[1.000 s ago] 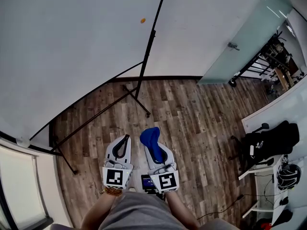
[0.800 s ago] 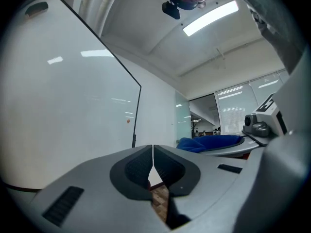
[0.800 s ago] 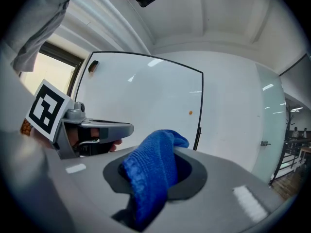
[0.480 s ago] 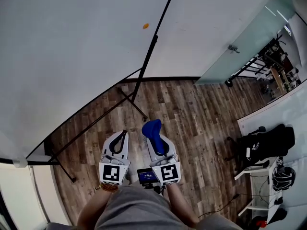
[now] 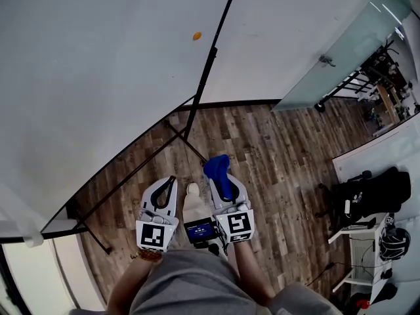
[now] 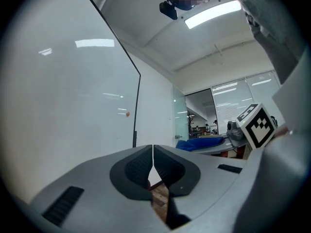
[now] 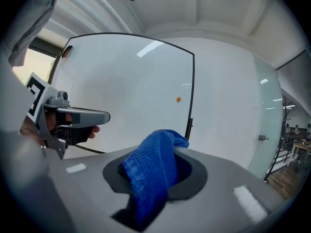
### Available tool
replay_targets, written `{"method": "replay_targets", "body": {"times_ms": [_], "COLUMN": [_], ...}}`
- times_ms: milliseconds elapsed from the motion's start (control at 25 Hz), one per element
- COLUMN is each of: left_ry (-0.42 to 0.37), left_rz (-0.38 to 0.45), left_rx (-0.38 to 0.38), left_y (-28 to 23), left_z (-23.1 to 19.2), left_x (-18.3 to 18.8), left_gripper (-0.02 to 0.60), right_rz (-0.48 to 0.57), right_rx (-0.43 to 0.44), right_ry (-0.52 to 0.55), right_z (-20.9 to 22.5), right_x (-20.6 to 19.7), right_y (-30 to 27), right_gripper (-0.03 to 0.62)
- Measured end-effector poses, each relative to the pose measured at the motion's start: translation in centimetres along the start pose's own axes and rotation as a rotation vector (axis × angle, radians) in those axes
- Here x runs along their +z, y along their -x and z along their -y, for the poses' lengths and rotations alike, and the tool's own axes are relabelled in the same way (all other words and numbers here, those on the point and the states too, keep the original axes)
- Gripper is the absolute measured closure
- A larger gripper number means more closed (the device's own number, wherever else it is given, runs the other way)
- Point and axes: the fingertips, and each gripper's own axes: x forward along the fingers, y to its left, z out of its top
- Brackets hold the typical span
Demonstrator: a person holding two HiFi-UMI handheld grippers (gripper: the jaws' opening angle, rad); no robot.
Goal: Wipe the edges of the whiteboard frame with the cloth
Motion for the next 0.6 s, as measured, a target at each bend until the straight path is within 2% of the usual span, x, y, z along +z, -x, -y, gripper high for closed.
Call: {"method": "replay_targets", "body": {"times_ms": [320,480,600], "left_ry": [-0.014,-0.068,-0.076], "left_rz": [-0.058,-0.062,-0.079], "left_rx": [0.097,0.123,0.132], "left_y": [-8.3,-13.6,-17.6], "left_z": [-4.6,-6.5,-7.1], "left_x": [-1.1,-1.2,-0.5], "left_gripper": [0.566,0.566,0.567], "right_rz": [-0.028,-0.057,-0.092], "right_rx": [0.056,0.105,0.149], "right_ry": [0.0,0.024,0.017], "right_z": [8.4,12.3,14.7], "right_x": [-2.4,-3.5,-4.7], "right_y": [-10.6,-16.0,-19.4], "right_gripper": [0.48,0.48,0.48]}}
